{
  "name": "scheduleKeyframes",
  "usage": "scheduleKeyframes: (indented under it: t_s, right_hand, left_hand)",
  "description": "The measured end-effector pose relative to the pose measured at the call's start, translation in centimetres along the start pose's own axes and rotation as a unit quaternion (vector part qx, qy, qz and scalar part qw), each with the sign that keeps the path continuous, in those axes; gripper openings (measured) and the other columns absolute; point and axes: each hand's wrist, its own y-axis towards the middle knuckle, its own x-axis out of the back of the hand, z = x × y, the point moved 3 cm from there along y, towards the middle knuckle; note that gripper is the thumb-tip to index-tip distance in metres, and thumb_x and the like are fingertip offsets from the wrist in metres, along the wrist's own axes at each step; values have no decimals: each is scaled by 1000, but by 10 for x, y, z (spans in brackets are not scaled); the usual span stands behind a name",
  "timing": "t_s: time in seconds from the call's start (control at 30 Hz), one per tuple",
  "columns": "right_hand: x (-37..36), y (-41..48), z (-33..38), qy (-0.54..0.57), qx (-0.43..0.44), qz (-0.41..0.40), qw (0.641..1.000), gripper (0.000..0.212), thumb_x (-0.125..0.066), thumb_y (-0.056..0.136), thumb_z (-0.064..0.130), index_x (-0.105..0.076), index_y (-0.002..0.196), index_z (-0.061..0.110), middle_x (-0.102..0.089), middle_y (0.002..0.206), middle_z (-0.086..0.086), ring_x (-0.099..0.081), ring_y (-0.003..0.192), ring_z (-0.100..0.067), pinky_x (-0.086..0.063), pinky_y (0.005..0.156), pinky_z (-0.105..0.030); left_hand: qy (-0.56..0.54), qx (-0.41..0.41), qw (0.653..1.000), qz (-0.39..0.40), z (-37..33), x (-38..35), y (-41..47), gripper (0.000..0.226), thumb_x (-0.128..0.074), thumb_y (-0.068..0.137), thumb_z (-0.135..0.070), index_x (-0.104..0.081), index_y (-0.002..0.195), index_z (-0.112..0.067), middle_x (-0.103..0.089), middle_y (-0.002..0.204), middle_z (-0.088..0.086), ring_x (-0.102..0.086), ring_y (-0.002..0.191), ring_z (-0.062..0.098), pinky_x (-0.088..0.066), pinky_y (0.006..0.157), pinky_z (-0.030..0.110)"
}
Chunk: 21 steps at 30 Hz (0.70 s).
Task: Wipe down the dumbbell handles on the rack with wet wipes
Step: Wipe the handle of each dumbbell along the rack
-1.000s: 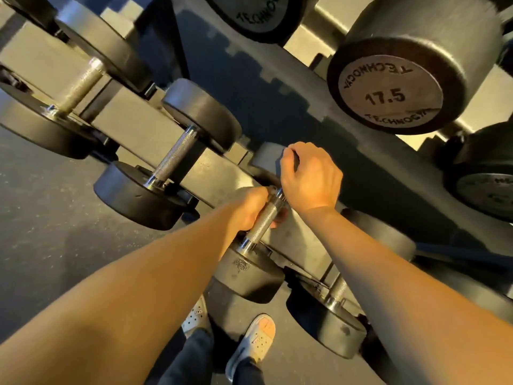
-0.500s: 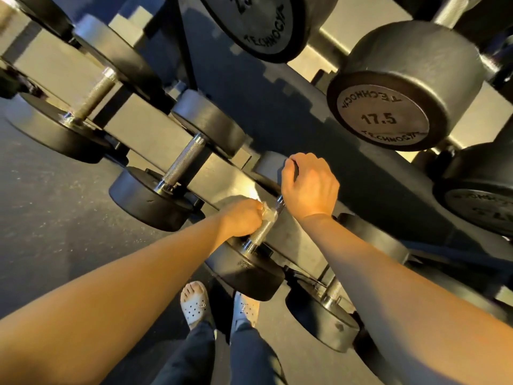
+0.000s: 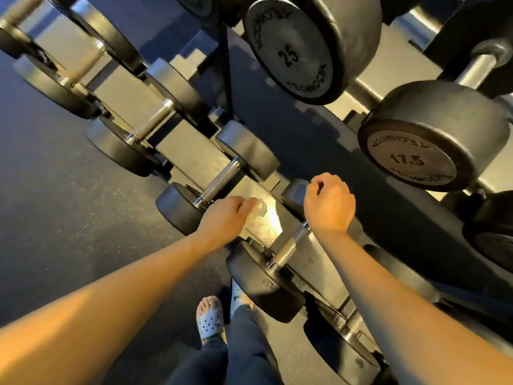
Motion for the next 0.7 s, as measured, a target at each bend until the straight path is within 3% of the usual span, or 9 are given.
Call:
scheduleKeyframes:
  t_s: [0.1,0.23,0.4,0.57,0.7]
  right_hand:
    - [-9,19,51,105,70,23,992,12,-56,99,18,-67,103,15,-62,98,-1,-59,91,-20,-54,83,-46]
    - [-32,56,112,151,129,97,975,27,-51,103,27,-60,126,16,-57,122,-4,-56,110,-21,-49,96,-41]
    - [-67,95,135,158,138,169,963,31,-46,105,37,-61,122,16,-60,116,-1,-58,102,-19,-49,85,-38]
    - [-90,93,134,56,176,79,980,30,-47,104,39,-60,121,19,-59,111,-2,-56,101,-18,-55,77,-41]
    - [-91,89,132,48,201,27,978,25,-48,102,38,-61,111,18,-58,100,0,-55,91,-16,-55,68,-41]
  left_hand:
    - [26,-5,1000,-2,9,21,3,47,-47,101,-60,-65,82,-21,-67,74,1,-66,70,15,-54,71,33]
    - [36,5,996,-84,16,55,18,16,-63,99,-35,-66,93,-21,-67,83,-3,-65,80,13,-52,72,33]
    - [-54,14,971,-234,15,74,54,5,-67,96,-24,-65,93,-21,-69,83,-3,-66,79,15,-56,72,36]
    - [-60,18,972,-227,10,45,92,12,-68,88,-12,-62,78,-13,-62,71,2,-60,69,22,-55,69,49]
    - [28,3,978,-208,15,50,101,24,-71,88,-28,-57,73,-17,-58,75,1,-54,68,17,-48,62,36]
